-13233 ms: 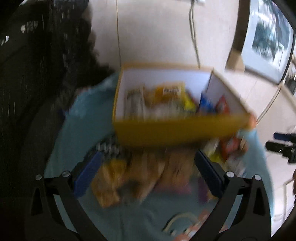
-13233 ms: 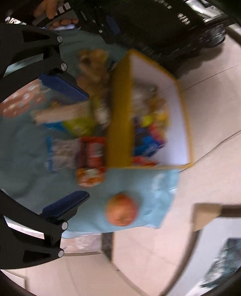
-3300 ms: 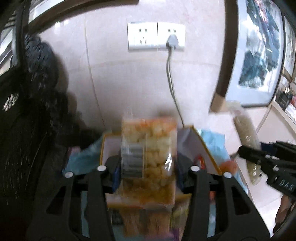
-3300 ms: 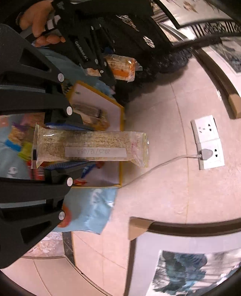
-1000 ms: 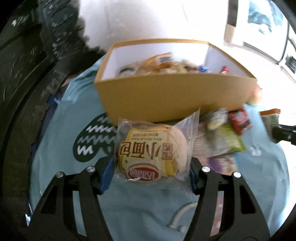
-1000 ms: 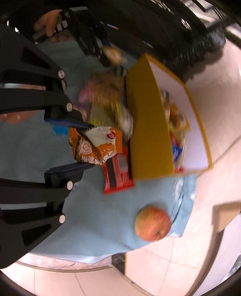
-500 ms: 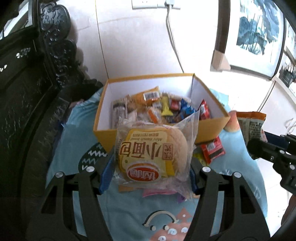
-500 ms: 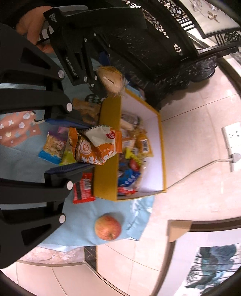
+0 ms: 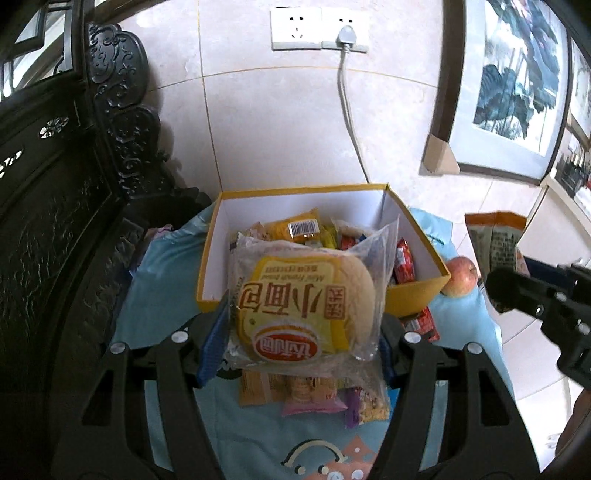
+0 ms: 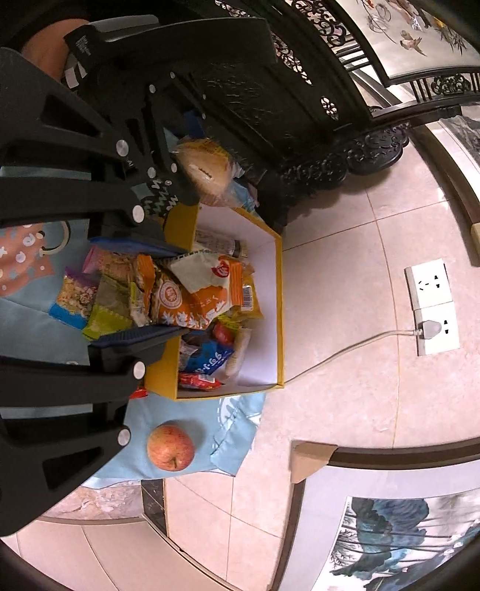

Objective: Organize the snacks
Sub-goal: 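Carry both held snacks over the yellow box, then open both tools over the yellow box and pull back to the cloth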

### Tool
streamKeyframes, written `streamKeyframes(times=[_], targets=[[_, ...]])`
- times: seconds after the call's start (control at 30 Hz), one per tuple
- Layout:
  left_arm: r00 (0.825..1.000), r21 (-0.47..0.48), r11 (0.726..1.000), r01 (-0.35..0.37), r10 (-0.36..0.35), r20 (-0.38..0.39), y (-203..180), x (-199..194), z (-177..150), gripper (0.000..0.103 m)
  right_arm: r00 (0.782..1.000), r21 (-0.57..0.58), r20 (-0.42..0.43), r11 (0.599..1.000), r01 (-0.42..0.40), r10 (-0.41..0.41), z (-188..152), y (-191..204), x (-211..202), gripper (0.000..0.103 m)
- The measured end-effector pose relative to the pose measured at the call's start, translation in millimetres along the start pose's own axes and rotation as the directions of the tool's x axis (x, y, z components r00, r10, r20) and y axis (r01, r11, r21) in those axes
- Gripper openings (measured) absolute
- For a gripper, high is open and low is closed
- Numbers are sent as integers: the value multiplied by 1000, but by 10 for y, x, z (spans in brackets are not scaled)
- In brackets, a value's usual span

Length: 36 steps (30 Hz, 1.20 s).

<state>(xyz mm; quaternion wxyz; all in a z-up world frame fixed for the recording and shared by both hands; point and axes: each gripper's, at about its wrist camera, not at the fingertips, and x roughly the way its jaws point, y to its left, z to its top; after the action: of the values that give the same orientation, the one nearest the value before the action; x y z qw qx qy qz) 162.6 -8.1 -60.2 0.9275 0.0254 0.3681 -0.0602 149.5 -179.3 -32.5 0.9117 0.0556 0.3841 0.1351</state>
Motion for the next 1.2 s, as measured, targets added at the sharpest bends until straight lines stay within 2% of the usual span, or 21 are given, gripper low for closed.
streamKeyframes(times=[0.27,0.47,0.5,0.53,0.57,0.6,0.63,0.7,0.8,0.9,1.2], targets=[[999,-14,1000,-20,21,32,95,155,361,66,1000,-9,0,1000,3,-3,262,-19,199,35],[995,-19,998,-53,55,79,192,397,929,69,1000,-3,25,1000,11,-11,781,-116,437,35],[993,-13,998,-67,68,92,206,453,1040,76,1000,-2,23,1000,3,-3,888,-137,506,38],[992,-11,997,-75,75,100,217,500,1100,95,1000,2,-8,1000,-14,14,1011,-174,648,41],[992,-15,997,-75,76,103,244,621,1208,101,999,12,-33,1000,5,-5,1106,-230,787,47],[992,-15,997,-81,82,93,262,706,1246,101,999,16,-44,1000,26,-25,1141,-260,848,59],[993,-6,995,-99,100,59,278,830,1267,101,997,13,-54,999,47,-46,1170,-306,933,60],[995,10,995,-101,101,-14,325,1040,1214,101,996,11,-62,998,59,-58,1146,-364,986,60],[994,15,994,-110,111,-25,426,1130,989,101,995,30,-78,997,67,-64,934,-500,1028,60],[993,-36,994,-100,97,-70,569,1180,731,101,992,53,-101,996,78,-72,714,-606,1047,60],[984,-119,983,-143,129,-120,841,1081,-8,101,979,142,-182,983,119,-92,-85,-867,946,60]])
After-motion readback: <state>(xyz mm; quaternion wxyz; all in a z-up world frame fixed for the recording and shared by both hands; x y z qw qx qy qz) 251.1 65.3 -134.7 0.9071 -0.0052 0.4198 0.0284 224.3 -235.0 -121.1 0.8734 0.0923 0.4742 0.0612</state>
